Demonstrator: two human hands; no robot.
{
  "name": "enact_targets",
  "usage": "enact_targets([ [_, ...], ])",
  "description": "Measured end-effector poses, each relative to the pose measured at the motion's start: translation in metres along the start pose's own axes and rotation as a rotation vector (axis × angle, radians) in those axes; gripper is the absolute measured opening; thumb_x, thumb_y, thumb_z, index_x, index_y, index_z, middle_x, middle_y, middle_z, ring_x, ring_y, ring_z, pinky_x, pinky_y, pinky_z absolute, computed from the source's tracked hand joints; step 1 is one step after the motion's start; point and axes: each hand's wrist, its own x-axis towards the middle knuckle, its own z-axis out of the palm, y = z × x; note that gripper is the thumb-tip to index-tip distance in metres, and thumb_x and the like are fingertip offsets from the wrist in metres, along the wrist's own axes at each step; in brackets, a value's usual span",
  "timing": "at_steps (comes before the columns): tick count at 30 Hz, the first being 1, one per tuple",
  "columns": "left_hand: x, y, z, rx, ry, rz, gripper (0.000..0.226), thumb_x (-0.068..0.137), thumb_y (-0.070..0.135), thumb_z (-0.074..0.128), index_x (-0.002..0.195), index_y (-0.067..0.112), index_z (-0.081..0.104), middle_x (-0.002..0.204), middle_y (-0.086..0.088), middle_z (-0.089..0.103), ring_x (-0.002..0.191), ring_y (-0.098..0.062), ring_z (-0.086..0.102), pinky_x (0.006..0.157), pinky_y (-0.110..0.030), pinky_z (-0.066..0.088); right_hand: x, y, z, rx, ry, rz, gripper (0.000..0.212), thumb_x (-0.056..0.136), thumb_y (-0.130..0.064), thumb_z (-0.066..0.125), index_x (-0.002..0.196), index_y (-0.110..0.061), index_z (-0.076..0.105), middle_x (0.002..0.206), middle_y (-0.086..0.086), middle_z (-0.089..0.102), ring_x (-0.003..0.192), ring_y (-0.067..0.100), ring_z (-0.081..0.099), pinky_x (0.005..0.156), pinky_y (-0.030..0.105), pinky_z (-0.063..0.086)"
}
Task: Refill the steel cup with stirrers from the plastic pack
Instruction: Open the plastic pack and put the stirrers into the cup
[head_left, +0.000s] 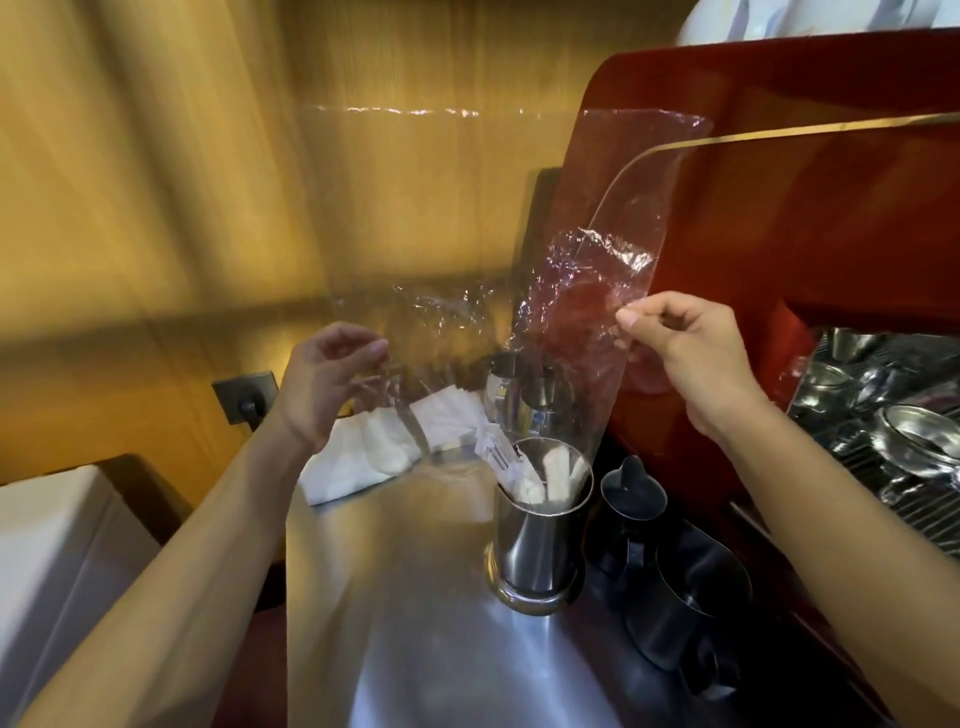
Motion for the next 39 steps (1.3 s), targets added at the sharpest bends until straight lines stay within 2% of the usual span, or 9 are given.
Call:
enact_targets([
  [11, -0.011, -0.005, 0.007, -0.002, -0.114, -0.042, 0.013, 0.085, 0.000, 0.059, 0.078, 0.011, 0.057, 0.061, 0.000, 0.072, 0.057, -0.014, 0.068, 0.052, -0.024, 0.057, -0.007, 0.010, -0.001, -0.030, -0.015, 0.013, 0.011, 0.081, -0.008, 0.066, 0.072, -0.014, 0.067, 0.070, 0.013, 0.062, 0.068, 0.024, 0.056, 0.059, 0.030, 0.047],
  [15, -0.019, -0.012, 0.008, -0.024, -0.174, -0.146, 0.026, 0.068, 0.011, 0.072, 0.088, 0.007, 0.056, 0.078, -0.010, 0.070, 0.066, -0.017, 0.068, 0.066, -0.032, 0.059, -0.012, 0.017, 0.000, -0.086, -0.126, 0.064, 0.009, 0.076, -0.011, 0.072, 0.076, -0.018, 0.067, 0.071, 0.010, 0.057, 0.070, 0.019, 0.057, 0.069, 0.030, 0.049],
  [17, -0.026, -0.018, 0.015, 0.074, -0.251, -0.154, 0.025, 0.072, 0.007, 0.072, 0.090, 0.002, 0.056, 0.080, -0.010, 0.065, 0.065, -0.013, 0.065, 0.062, -0.024, 0.057, -0.016, 0.022, 0.004, -0.116, -0.149, 0.081, 0.007, 0.076, -0.010, 0.072, 0.078, -0.015, 0.067, 0.070, 0.007, 0.057, 0.067, 0.014, 0.055, 0.067, 0.025, 0.048],
  [22, -0.041, -0.028, 0.045, 0.137, -0.321, -0.115, 0.015, 0.078, 0.012, 0.071, 0.067, 0.011, 0.060, 0.053, 0.011, 0.060, 0.052, -0.001, 0.052, 0.052, -0.011, 0.043, -0.020, 0.029, 0.007, -0.151, -0.154, 0.085, 0.007, 0.078, -0.008, 0.069, 0.074, -0.014, 0.068, 0.065, 0.000, 0.060, 0.057, 0.000, 0.056, 0.060, 0.009, 0.046],
  [28, -0.045, -0.040, 0.077, 0.201, -0.337, -0.149, 0.009, 0.072, 0.000, 0.074, 0.075, -0.001, 0.066, 0.067, -0.004, 0.064, 0.058, -0.001, 0.059, 0.057, -0.010, 0.045, -0.025, 0.034, 0.003, -0.181, -0.144, 0.099, 0.003, 0.079, -0.007, 0.068, 0.076, -0.008, 0.068, 0.069, 0.007, 0.062, 0.062, 0.009, 0.056, 0.063, 0.016, 0.047],
  [31, -0.047, -0.047, 0.088, 0.307, -0.350, -0.158, 0.015, 0.070, 0.000, 0.076, 0.067, 0.010, 0.066, 0.069, -0.006, 0.066, 0.066, -0.012, 0.061, 0.063, -0.020, 0.047, -0.030, 0.037, 0.003, -0.195, -0.147, 0.118, 0.005, 0.079, -0.005, 0.067, 0.074, -0.005, 0.067, 0.072, 0.014, 0.062, 0.067, 0.020, 0.055, 0.063, 0.018, 0.047],
  [34, -0.048, -0.049, 0.095, 0.489, -0.396, -0.135, 0.010, 0.071, 0.003, 0.074, 0.065, 0.006, 0.067, 0.073, -0.015, 0.067, 0.070, -0.020, 0.059, 0.072, -0.034, 0.047, -0.033, 0.040, 0.004, -0.200, -0.164, 0.146, 0.015, 0.080, -0.004, 0.067, 0.067, -0.012, 0.065, 0.089, 0.020, 0.069, 0.070, 0.022, 0.058, 0.072, 0.032, 0.049],
  [37, -0.046, -0.044, 0.096, 0.549, -0.415, -0.098, 0.026, 0.072, 0.005, 0.073, 0.054, 0.021, 0.063, 0.066, -0.006, 0.065, 0.066, -0.015, 0.059, 0.069, -0.034, 0.047, -0.035, 0.041, 0.005, -0.162, -0.173, 0.159, 0.014, 0.080, -0.003, 0.066, 0.067, -0.006, 0.063, 0.081, -0.003, 0.074, 0.068, 0.006, 0.062, 0.064, 0.019, 0.048],
  [39, -0.044, -0.042, 0.094, 0.522, -0.370, -0.079, 0.018, 0.072, 0.010, 0.076, 0.060, 0.019, 0.065, 0.070, -0.007, 0.068, 0.068, -0.015, 0.061, 0.067, -0.030, 0.046, -0.035, 0.040, 0.004, -0.158, -0.151, 0.150, 0.018, 0.080, -0.004, 0.067, 0.064, -0.011, 0.064, 0.085, 0.002, 0.073, 0.072, 0.011, 0.063, 0.065, 0.021, 0.049],
])
